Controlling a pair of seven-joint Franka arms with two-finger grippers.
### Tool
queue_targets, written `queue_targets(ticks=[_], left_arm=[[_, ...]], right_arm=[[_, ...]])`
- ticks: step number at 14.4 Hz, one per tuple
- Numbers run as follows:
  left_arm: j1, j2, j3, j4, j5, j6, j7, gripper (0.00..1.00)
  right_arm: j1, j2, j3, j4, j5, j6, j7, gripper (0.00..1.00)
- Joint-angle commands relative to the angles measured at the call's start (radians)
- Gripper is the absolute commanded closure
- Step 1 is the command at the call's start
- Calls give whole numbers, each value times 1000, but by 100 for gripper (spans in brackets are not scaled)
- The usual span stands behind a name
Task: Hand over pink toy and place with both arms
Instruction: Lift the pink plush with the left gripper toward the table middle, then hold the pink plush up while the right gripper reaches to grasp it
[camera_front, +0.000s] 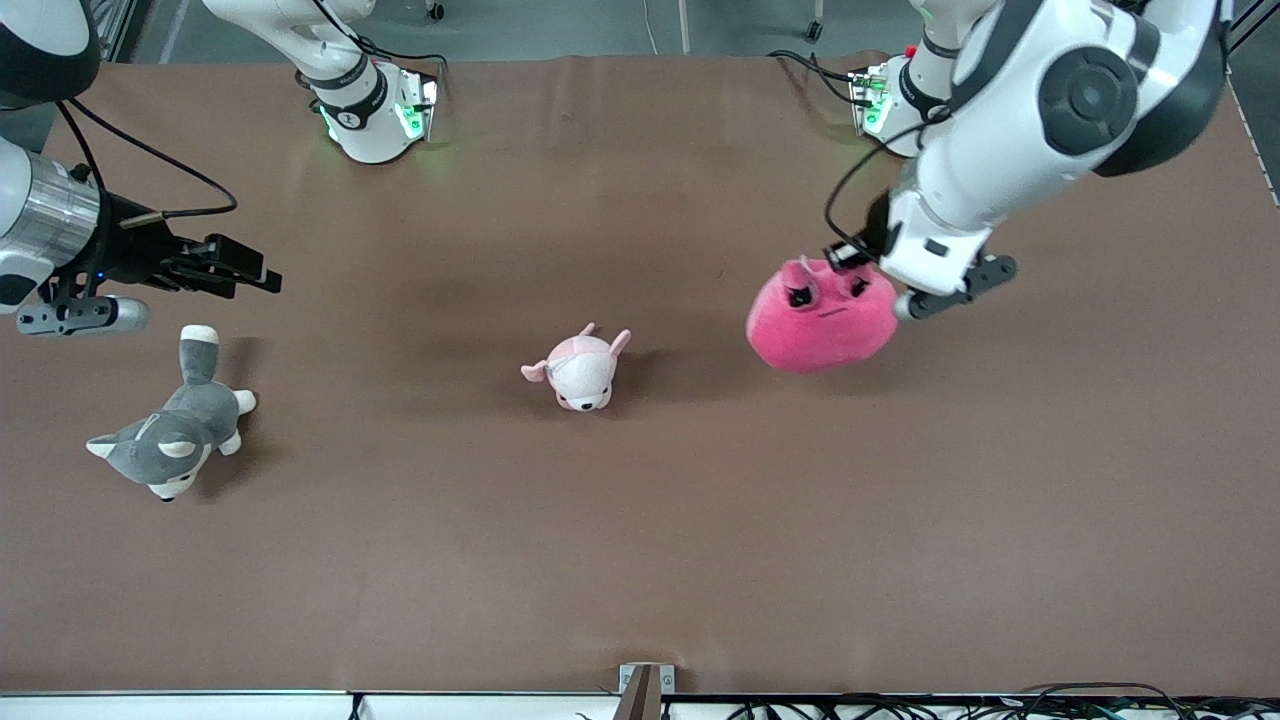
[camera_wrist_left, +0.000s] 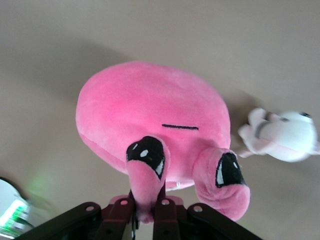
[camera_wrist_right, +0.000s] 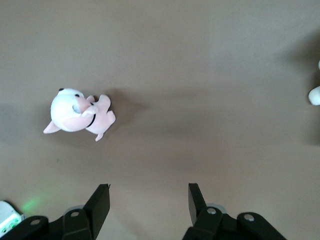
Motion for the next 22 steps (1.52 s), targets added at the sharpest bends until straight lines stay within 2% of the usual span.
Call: queue_targets(ticks=[1, 3, 5, 6, 10, 12, 15, 18, 22], left_arm=[[-77, 108, -38, 142, -8, -22, -161, 100], [-149, 149, -38, 197, -6, 12, -240, 100], [-211, 166, -38, 221, -8, 117, -326, 100], [-240, 166, -38, 219, -6, 182, -353, 100], [-349, 178, -33, 221, 6, 417, -464, 100], [-372, 178, -31, 221, 6, 501, -479, 100], [-392, 186, -31, 221, 6, 540, -481, 100], [-392, 183, -31, 221, 6, 540, -490, 100], [-395, 185, -31, 219, 15, 540, -492, 100]], right_arm=[[4, 2, 0, 11, 24, -20, 18, 28], [-2, 5, 0, 11, 43, -10, 9, 29], [-5, 11, -3, 11, 137, -10, 4, 29], [5, 12, -3, 11, 140, -12, 2, 29], [76, 10, 0, 10, 142, -24, 15, 41], [111, 15, 0, 2, 146, -33, 18, 41], [142, 16, 0, 5, 207, -32, 33, 41], [130, 38, -2, 13, 275, -24, 91, 41], [154, 39, -2, 13, 300, -23, 148, 41]])
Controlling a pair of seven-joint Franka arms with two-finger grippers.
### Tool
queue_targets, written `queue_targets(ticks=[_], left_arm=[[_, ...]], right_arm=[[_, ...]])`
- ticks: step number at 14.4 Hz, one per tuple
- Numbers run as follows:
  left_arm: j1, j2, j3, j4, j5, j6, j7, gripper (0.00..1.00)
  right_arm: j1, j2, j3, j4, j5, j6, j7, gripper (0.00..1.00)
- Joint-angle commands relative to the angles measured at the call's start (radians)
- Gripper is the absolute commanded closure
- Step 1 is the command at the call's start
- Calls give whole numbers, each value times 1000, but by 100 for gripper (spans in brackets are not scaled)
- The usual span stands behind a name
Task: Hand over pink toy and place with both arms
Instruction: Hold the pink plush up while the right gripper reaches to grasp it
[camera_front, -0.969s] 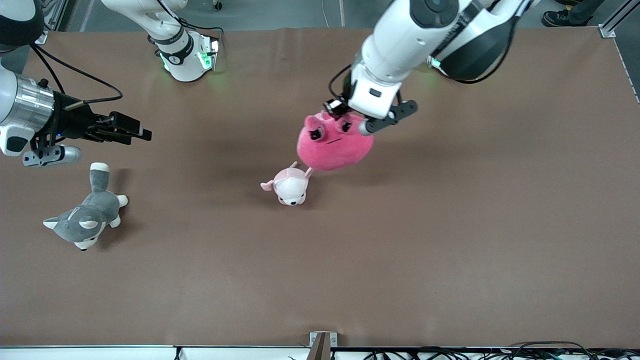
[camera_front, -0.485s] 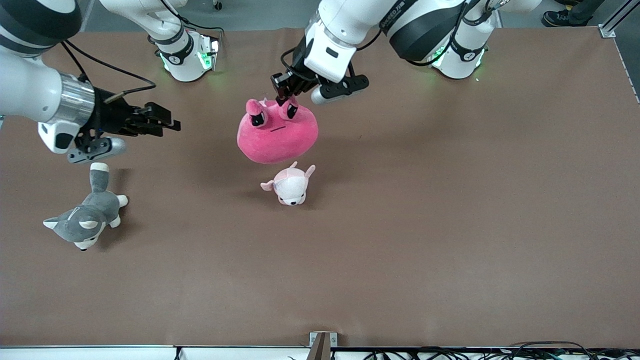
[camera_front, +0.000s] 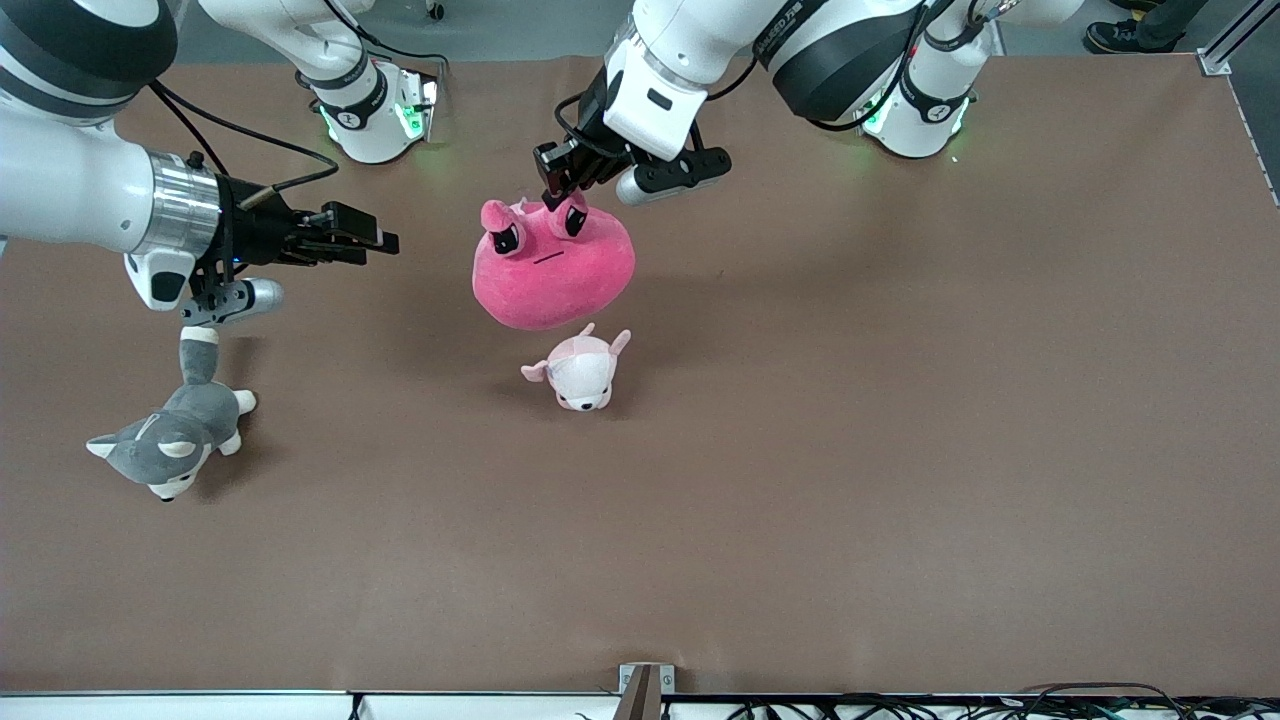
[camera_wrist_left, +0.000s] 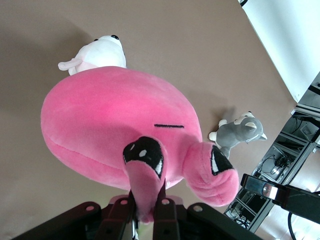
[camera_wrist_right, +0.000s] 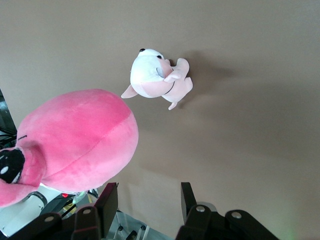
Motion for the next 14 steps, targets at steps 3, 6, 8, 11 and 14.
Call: queue_targets(ticks=[3, 6, 8, 11, 14], left_arm=[[-15, 14, 0, 26, 16, 7, -20, 100], [-18, 14, 0, 23, 19, 7, -20, 100], [-22, 16, 0, 21, 19, 7, -20, 100], [-22, 16, 0, 20, 19, 7, -20, 100], [-22, 16, 0, 18, 19, 7, -20, 100]], right_arm=[[14, 38, -3, 63, 105, -1, 200, 41], [23, 71, 0, 143, 105, -14, 236, 40], [73, 69, -2, 172, 97, -22, 294, 40], [104, 68, -2, 191, 97, -21, 316, 40], [149, 68, -2, 192, 88, -16, 316, 40]])
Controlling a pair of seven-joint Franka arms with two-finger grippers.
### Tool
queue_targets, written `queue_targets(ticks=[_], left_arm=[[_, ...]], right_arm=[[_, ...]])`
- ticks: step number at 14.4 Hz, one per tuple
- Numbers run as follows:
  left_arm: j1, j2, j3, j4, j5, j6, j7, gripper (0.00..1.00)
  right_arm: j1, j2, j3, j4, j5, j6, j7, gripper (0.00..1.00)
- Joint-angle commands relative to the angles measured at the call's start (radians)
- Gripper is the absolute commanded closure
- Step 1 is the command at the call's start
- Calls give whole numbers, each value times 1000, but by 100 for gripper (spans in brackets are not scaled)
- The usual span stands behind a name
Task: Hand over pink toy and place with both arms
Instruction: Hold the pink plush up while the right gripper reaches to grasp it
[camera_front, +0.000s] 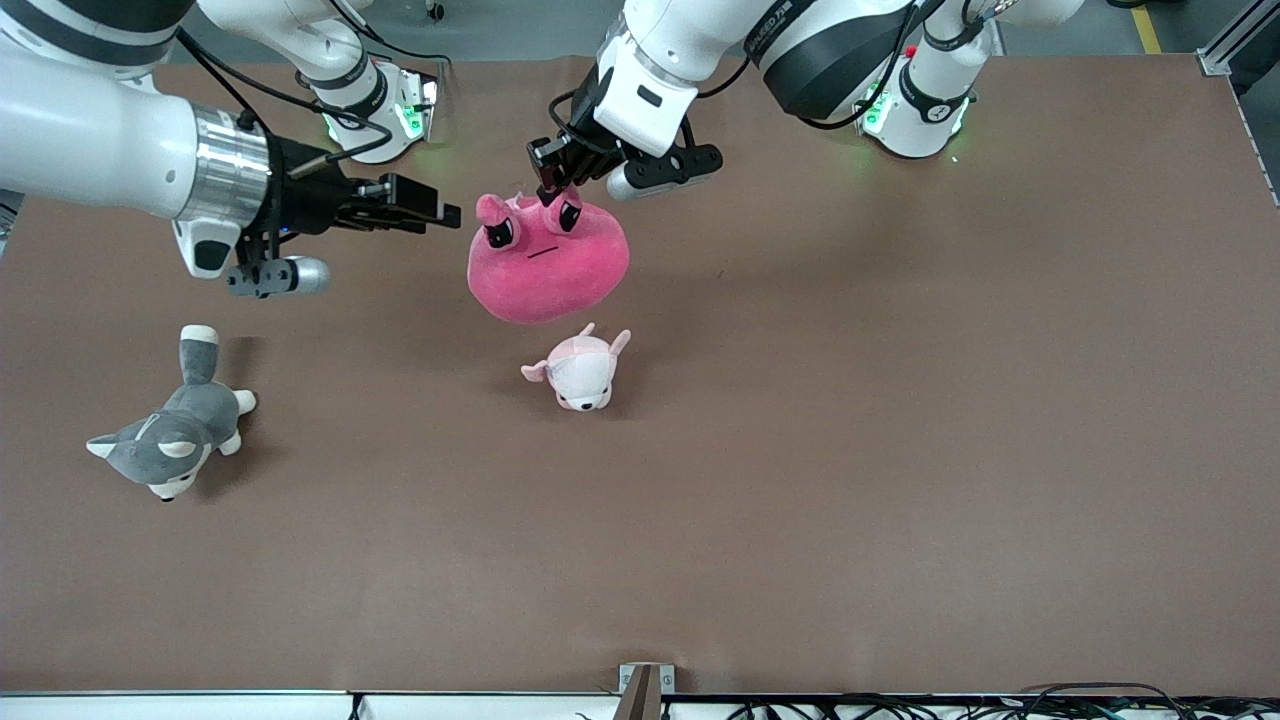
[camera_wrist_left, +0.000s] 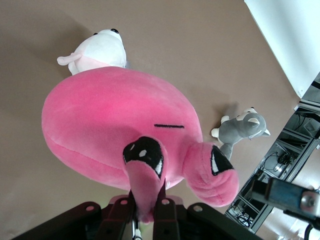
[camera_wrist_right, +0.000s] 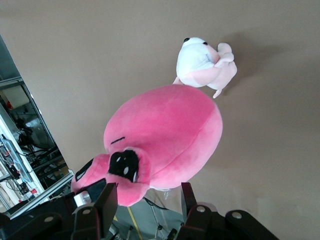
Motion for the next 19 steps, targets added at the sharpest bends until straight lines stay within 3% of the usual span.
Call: queue_targets(ticks=[1, 7, 12, 19], left_arm=[[-9, 11, 1, 19, 17, 7, -20, 100], [-9, 12, 1, 17, 19, 7, -20, 100], [-9, 15, 1, 17, 19, 7, -20, 100], [-7, 15, 1, 15, 17, -1, -20, 100]], right_arm=[[43, 14, -8, 23, -2, -4, 17, 40], [115, 20, -8, 23, -86, 17, 17, 40], [115, 31, -9, 21, -91, 100, 11, 40], [145, 41, -9, 18, -141, 102, 8, 40]])
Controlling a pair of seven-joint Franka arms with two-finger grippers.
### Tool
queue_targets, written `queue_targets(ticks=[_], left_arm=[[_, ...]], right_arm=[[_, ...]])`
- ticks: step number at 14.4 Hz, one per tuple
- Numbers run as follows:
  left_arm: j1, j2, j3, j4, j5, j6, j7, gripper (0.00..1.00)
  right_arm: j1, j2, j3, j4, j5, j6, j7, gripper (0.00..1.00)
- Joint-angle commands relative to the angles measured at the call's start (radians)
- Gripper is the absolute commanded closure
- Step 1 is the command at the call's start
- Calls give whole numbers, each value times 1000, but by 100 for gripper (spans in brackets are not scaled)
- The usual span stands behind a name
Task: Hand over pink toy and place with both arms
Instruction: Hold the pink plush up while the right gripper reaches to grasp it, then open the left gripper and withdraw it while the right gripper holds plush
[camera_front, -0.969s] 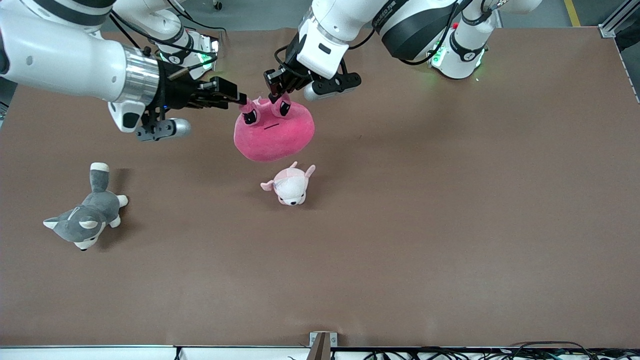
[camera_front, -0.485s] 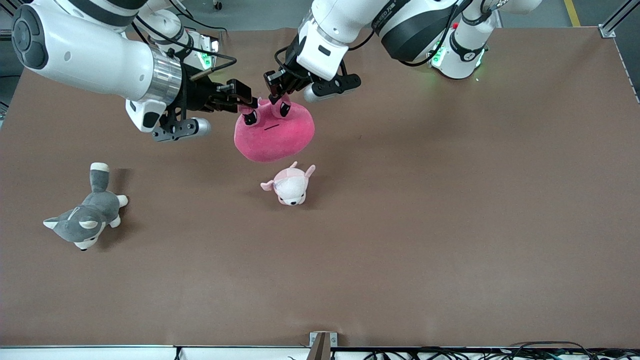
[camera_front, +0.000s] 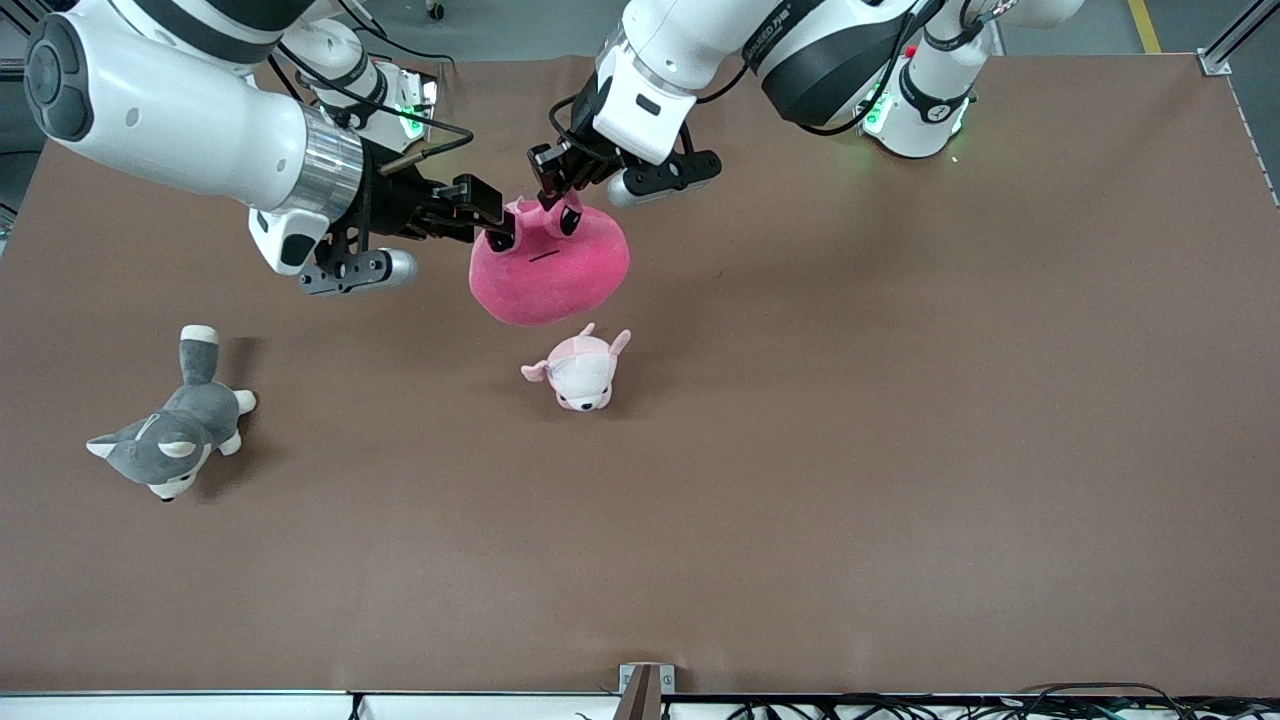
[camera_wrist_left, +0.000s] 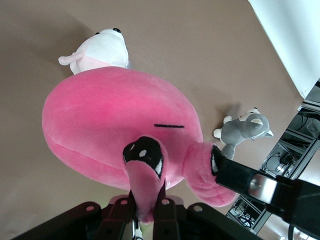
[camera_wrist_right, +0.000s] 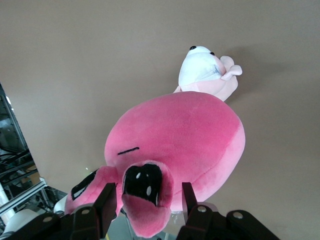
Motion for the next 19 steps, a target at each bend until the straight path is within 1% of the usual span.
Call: queue_targets(ticks=[1, 4, 5, 6, 7, 8, 12, 13, 16, 19], left_arm=[[-7, 6, 1, 16, 17, 1, -22, 100], [-7, 6, 1, 16, 17, 1, -22, 100], [-7, 6, 1, 15, 18, -1, -22, 100], [-7, 6, 1, 15, 18, 1, -22, 100], [-7, 6, 1, 15, 18, -1, -22, 100], [-7, 6, 1, 15, 18, -1, -22, 100], [-7, 6, 1, 15, 18, -1, -20, 100], [-6, 4, 1, 16, 18, -1, -17, 93], [-4, -2, 1, 18, 49, -1, -11, 0], [10, -15, 2, 18, 78, -43, -10, 0]], right_arm=[[30, 19, -4, 17, -36, 5, 7, 40], [32, 27, -4, 17, -39, 14, 7, 40], [32, 27, -4, 17, -39, 12, 5, 49], [29, 27, -4, 17, -36, 11, 4, 73], [27, 27, -4, 17, -36, 8, 4, 88], [27, 27, -4, 17, -38, 5, 2, 95], [24, 27, -4, 16, -38, 3, 4, 97], [24, 27, -4, 16, -38, 3, 2, 97], [24, 27, -4, 16, -38, 1, 4, 98], [19, 26, -6, 17, -38, -2, 4, 98]])
